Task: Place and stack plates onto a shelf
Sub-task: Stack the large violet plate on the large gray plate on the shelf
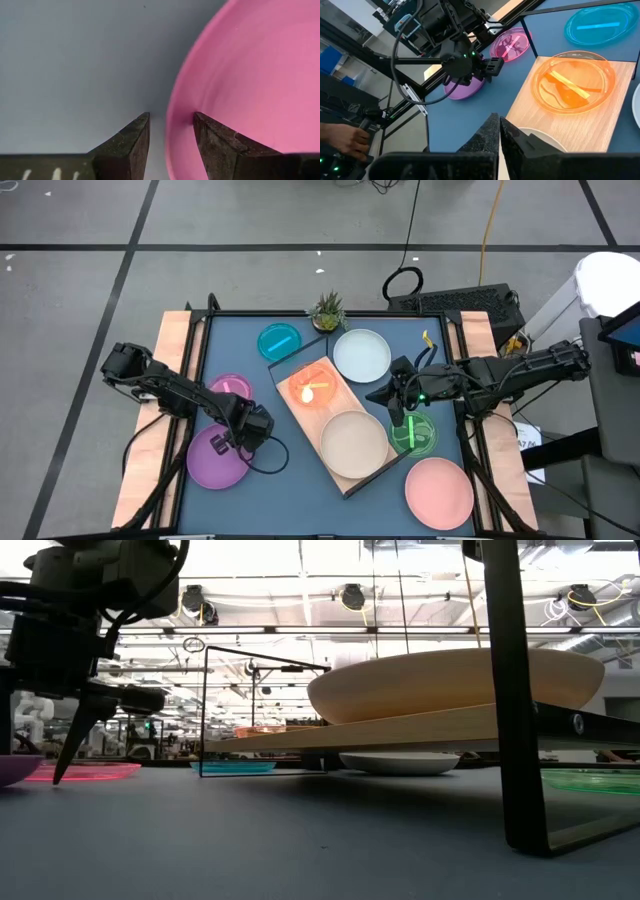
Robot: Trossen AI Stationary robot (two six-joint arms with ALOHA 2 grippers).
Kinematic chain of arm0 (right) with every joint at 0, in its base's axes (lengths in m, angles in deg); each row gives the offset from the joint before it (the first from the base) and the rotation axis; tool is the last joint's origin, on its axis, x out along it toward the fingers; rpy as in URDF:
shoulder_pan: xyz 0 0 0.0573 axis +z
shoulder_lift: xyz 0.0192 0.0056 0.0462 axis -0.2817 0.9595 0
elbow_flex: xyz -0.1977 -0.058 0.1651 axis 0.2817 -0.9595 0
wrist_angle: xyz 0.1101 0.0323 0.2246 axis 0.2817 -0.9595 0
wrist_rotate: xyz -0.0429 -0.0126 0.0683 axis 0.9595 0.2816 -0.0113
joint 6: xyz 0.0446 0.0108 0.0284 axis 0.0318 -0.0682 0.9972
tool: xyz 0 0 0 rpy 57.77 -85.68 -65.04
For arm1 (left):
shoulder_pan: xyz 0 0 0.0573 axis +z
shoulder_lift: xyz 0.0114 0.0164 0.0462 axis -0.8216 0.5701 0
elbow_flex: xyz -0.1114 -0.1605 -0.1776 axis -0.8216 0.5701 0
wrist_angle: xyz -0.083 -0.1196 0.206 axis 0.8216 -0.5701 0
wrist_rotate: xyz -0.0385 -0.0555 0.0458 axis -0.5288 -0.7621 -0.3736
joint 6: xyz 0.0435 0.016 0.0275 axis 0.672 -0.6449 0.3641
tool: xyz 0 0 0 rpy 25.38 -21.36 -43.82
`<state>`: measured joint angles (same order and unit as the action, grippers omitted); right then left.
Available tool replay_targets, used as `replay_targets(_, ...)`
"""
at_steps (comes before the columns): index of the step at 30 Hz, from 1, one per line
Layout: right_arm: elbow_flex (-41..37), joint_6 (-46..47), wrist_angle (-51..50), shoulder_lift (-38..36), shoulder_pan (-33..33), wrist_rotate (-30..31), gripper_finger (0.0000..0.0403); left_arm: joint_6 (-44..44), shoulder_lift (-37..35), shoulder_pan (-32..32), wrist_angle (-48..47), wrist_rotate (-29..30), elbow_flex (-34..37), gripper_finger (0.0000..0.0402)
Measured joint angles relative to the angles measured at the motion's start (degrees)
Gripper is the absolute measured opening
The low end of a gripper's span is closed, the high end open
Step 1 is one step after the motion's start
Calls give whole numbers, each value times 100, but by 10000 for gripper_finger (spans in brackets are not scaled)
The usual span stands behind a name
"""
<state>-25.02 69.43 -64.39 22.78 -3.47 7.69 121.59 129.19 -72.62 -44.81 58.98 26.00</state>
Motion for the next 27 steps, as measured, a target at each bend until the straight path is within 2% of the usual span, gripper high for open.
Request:
replay_targets(3, 0, 0, 8, 0, 0, 1, 0, 0, 1, 1, 55, 1, 52, 144)
replay_targets(9, 0, 0, 31, 0, -2, 12, 0, -49, -1, 3, 120, 18, 47, 88)
replay_targets(17, 0, -7, 31, 0, -2, 23, 0, -234, 10, -1, 3, 47, -189, 59)
replay_targets(22, 0, -39, 28, 0, -2, 41, 0, -287, 9, 5, -63, -11, -243, 16)
replay_targets(27, 0, -94, 26, 0, -2, 46, 0, -498, -17, 1, -217, -41, -243, 11)
